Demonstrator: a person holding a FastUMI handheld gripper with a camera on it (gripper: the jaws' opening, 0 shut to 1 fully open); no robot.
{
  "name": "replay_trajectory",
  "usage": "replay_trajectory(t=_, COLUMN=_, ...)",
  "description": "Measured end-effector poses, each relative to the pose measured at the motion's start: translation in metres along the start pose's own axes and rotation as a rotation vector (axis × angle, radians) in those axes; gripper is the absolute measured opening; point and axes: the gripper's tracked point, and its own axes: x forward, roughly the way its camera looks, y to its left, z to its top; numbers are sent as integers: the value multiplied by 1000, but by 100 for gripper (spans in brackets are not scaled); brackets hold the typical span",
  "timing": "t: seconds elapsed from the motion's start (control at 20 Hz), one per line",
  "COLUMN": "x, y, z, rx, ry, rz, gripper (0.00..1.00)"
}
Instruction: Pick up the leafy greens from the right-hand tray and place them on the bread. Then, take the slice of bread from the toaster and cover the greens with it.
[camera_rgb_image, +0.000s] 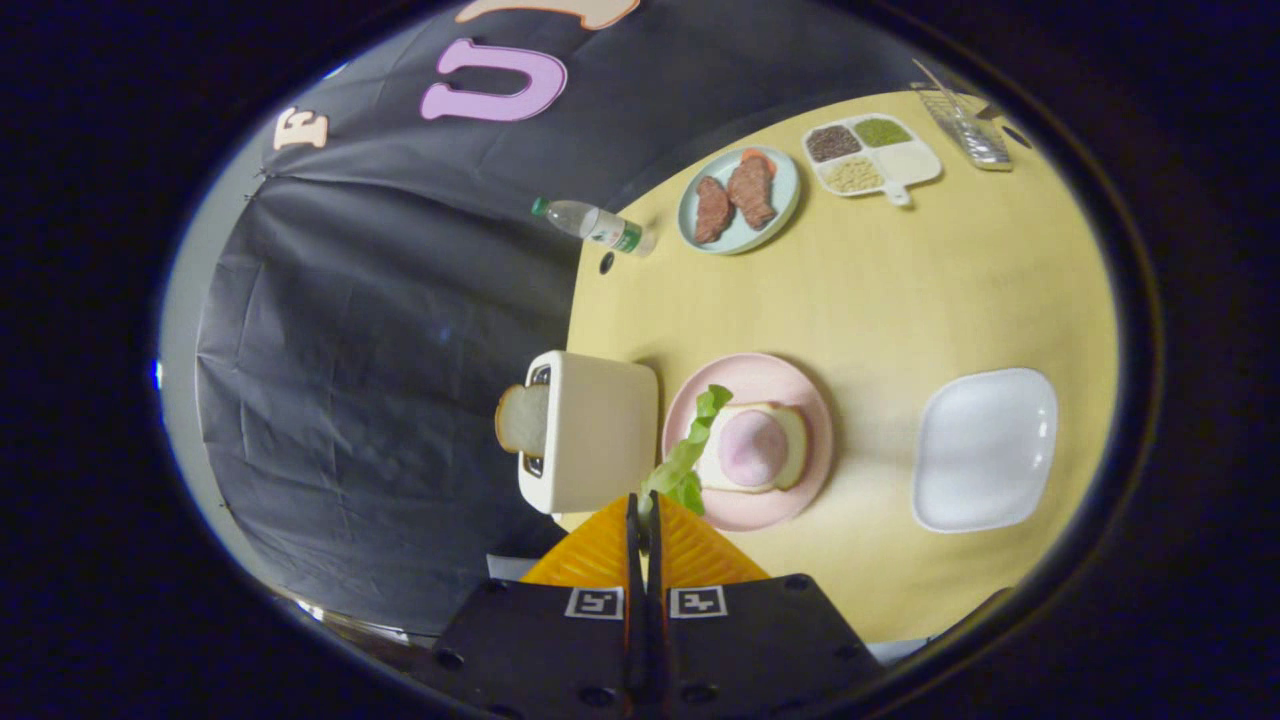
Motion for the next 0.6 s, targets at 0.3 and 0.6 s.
replay_trajectory(t=0.3, x=68, y=-17, z=-7, rx=24, ry=8, rz=-47, gripper=3)
replay_trajectory(t=0.6, x=84, y=-76, z=-13, rx=59, ry=12, rz=-183, gripper=3)
